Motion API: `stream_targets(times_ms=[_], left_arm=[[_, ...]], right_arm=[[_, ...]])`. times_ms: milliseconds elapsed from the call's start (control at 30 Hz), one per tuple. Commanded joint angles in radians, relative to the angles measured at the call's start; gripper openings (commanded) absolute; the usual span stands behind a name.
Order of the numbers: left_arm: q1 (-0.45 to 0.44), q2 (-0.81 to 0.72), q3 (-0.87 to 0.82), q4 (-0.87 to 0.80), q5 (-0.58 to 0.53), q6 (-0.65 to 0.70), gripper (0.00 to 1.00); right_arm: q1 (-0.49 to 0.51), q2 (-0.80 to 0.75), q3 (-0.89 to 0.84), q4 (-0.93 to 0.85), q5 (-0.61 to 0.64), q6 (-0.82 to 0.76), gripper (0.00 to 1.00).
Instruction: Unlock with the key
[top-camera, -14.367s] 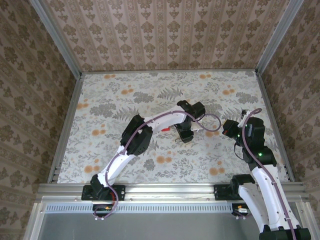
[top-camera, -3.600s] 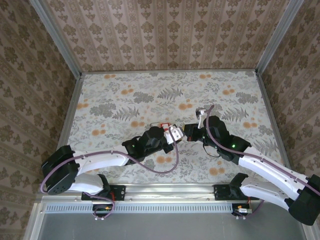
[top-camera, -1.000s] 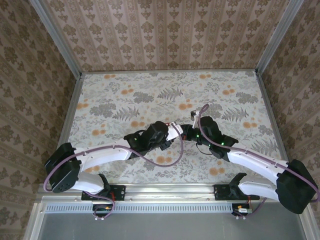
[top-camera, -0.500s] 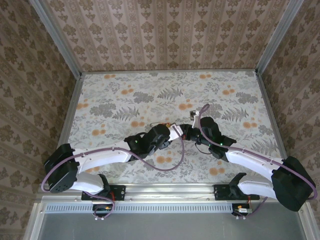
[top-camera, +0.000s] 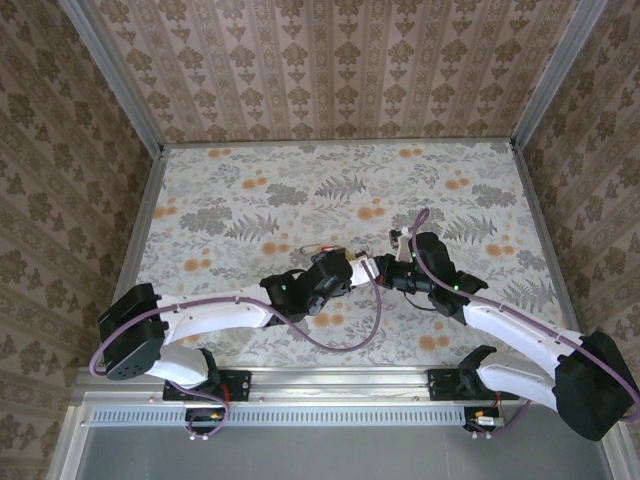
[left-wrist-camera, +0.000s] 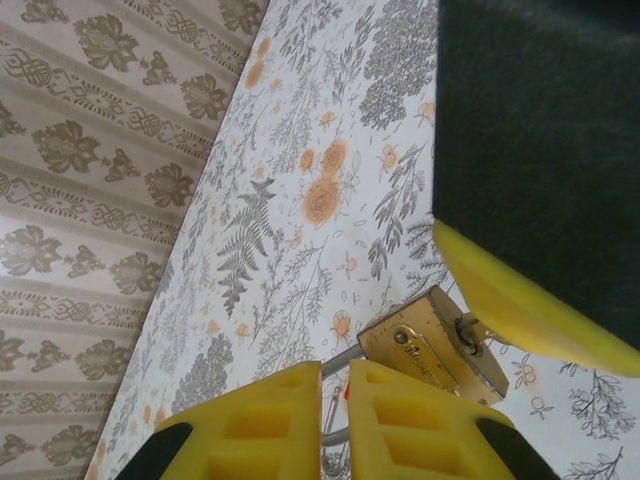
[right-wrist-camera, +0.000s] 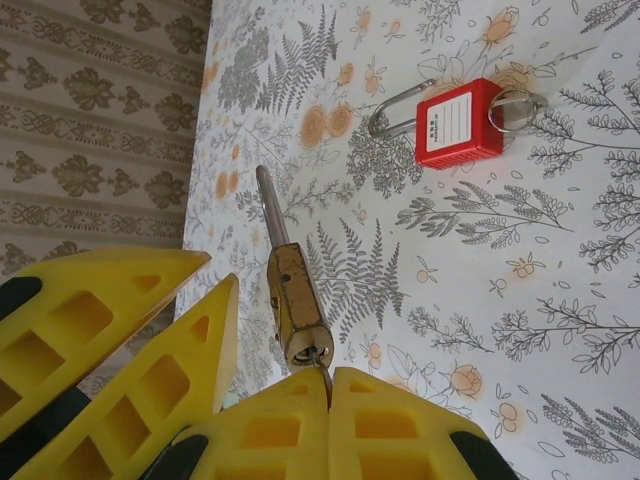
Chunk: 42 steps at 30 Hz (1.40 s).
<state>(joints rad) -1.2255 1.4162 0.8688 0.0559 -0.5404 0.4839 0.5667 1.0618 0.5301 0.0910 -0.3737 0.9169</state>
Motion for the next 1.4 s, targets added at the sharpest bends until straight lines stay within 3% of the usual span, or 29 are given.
stream_targets(times_ms=[0, 100, 167, 300, 467, 600, 700, 1033, 1367], left_arm=[[-0.071, -0.021, -0.014, 0.061, 0.120, -0.008, 0.16], [-0.051, -0.098, -0.016, 0.043, 0.107, -0.016, 0.21], [-0.017, -0.164, -0.012, 0.002, 0.104, -0.015, 0.30], [0.094, -0.311, -0.025, -0.048, 0.114, -0.045, 0.43], [0.172, -0.389, -0.050, -0.071, 0.181, -0.109, 0.46], [0.177, -0.344, -0.038, -0.112, 0.168, -0.100, 0.49], [0.172, -0.294, -0.014, -0.151, 0.198, -0.078, 0.59], [0.021, -0.119, 0.138, -0.367, 0.195, 0.065, 0.80], [0.021, -0.013, 0.205, -0.412, 0.270, 0.106, 0.85]], right_arm=[[0.007, -0.010, 0.037, 0.079, -0.012, -0.001, 0.00], [-0.020, -0.041, 0.024, 0.065, -0.009, -0.011, 0.00], [-0.045, -0.058, 0.022, 0.047, -0.032, -0.023, 0.00], [-0.062, -0.089, 0.008, 0.035, -0.056, -0.041, 0.00], [-0.067, -0.089, 0.001, 0.036, -0.070, -0.041, 0.00], [-0.071, -0.090, 0.010, 0.030, -0.110, -0.076, 0.00], [-0.082, -0.078, 0.036, -0.021, -0.150, -0.136, 0.00], [-0.119, -0.054, 0.080, -0.108, -0.261, -0.224, 0.00], [-0.117, -0.078, 0.102, -0.172, -0.305, -0.275, 0.00]])
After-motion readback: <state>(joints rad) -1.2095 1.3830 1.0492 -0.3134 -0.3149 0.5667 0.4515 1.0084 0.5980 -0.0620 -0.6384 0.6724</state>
